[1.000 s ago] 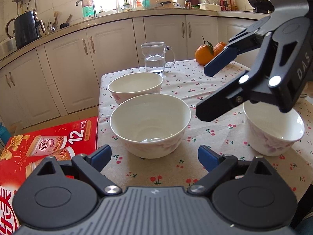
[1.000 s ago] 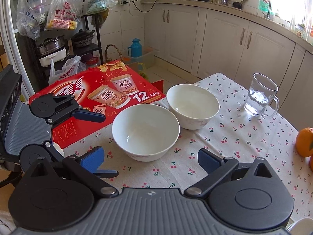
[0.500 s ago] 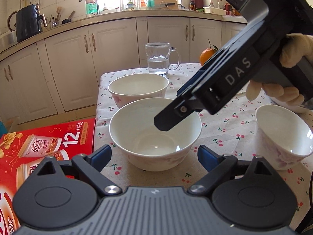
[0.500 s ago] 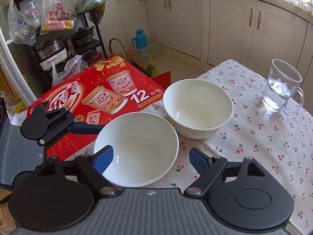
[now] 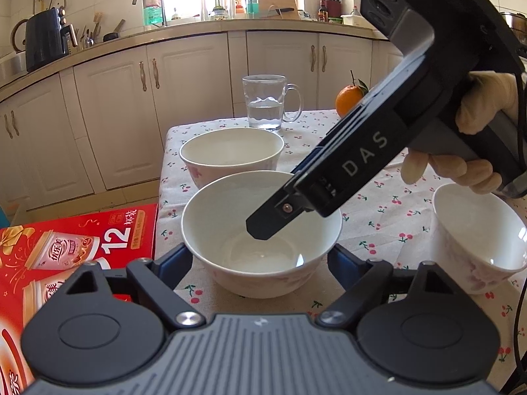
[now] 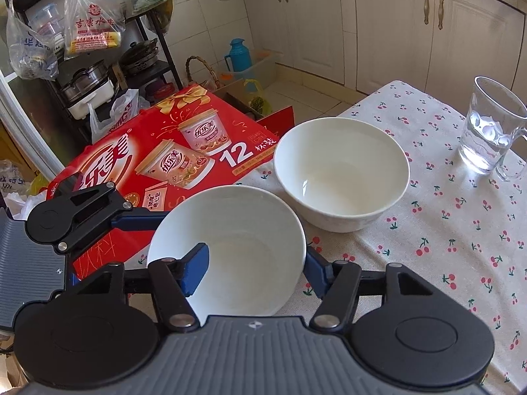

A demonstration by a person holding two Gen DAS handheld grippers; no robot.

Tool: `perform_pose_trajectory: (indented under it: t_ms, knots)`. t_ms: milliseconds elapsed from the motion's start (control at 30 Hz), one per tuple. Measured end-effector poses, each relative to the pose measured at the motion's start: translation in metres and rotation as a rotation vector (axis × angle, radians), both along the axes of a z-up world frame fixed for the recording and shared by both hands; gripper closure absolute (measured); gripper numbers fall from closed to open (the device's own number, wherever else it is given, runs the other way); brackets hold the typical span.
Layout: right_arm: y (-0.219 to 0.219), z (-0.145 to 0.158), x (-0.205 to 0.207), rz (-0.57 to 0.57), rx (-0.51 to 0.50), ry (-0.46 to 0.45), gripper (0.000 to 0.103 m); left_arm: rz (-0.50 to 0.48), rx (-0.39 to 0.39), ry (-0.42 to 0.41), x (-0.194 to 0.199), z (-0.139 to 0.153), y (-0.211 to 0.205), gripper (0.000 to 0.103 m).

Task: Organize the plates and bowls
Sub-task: 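Grasp the rim of a second white bowl with the right gripper, then lift the second bowl with the right gripper toward the first bowl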

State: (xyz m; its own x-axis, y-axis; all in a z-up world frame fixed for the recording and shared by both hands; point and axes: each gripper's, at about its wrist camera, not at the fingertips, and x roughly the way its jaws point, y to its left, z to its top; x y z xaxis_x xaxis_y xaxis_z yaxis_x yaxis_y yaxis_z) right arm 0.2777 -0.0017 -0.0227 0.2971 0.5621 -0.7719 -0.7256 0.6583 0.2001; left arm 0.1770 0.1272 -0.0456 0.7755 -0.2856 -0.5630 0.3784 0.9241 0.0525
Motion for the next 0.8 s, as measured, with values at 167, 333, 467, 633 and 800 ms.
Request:
perform_pose_trajectory:
  t_ms: [167,333,467,633,800]
  knots:
    - [0.0,0.001,-0.002,0.0,0.0,0.0,0.035,-0.002,0.002,0.005,-0.002,0.001,0.0,0.015]
    - [-0.003,0.002,-0.005,-0.005,0.006,0.012,0.035,-0.016,0.005,0.004,-0.008,0.006,-0.003,0.015]
    - [-0.01,0.008,-0.014,-0.004,0.018,0.014,0.035,-0.031,0.011,-0.003,-0.017,0.013,-0.006,0.015]
    - [-0.022,0.02,-0.03,0.0,0.029,0.007,0.035,-0.05,0.008,-0.011,-0.034,0.025,-0.012,0.015]
    - [-0.036,0.033,-0.05,0.012,0.046,0.007,0.035,-0.065,0.007,-0.017,-0.055,0.035,-0.02,0.015]
